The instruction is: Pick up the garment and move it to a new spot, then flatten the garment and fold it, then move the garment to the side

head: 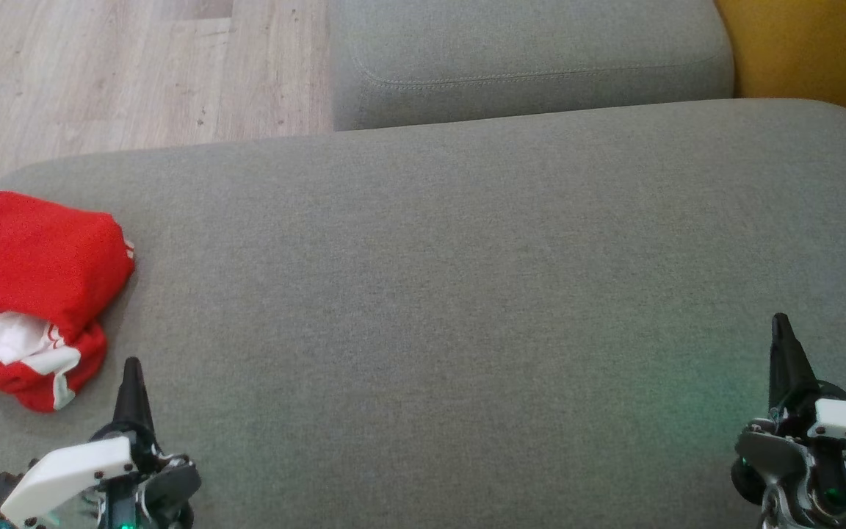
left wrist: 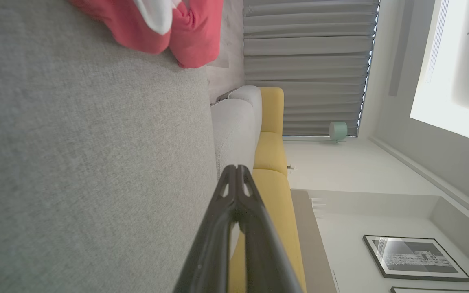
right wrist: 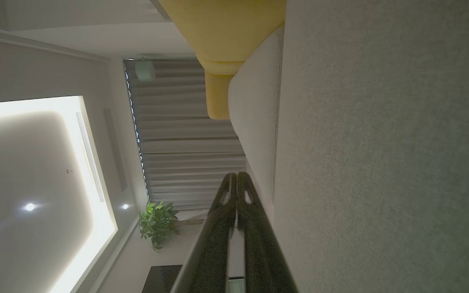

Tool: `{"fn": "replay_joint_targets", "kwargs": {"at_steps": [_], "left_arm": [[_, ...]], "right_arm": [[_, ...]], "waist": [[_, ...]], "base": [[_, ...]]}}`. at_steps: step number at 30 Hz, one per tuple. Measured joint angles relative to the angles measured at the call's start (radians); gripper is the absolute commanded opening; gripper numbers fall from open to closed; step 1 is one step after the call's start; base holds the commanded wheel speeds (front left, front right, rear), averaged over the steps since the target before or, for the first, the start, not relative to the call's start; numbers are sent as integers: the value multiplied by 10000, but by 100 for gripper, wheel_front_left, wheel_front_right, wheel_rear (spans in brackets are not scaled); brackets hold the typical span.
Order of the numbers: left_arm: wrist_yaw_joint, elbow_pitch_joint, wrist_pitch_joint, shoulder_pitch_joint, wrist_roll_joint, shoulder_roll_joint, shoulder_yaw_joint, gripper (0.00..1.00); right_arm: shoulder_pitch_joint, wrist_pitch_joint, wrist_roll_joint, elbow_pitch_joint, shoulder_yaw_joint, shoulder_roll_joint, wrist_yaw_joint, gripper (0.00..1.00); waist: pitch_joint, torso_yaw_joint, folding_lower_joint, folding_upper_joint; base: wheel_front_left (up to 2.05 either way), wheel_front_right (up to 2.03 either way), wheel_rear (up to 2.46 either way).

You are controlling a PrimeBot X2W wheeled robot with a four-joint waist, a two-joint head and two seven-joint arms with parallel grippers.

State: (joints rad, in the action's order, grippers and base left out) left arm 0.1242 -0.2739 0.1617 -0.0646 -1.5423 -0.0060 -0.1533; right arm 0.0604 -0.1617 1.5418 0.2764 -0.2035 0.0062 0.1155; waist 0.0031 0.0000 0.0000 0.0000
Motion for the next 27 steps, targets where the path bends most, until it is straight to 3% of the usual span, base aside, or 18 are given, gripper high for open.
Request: {"fn": "replay_joint_targets", "kwargs": {"at_steps": [27], "left_arm": [[0, 0, 0, 0, 2, 0, 0, 0]], "right_arm": [[0, 2, 0, 0, 0, 0, 0, 0]], "waist": [[0, 0, 0, 0]], "base": [[0, 0, 0]]}}
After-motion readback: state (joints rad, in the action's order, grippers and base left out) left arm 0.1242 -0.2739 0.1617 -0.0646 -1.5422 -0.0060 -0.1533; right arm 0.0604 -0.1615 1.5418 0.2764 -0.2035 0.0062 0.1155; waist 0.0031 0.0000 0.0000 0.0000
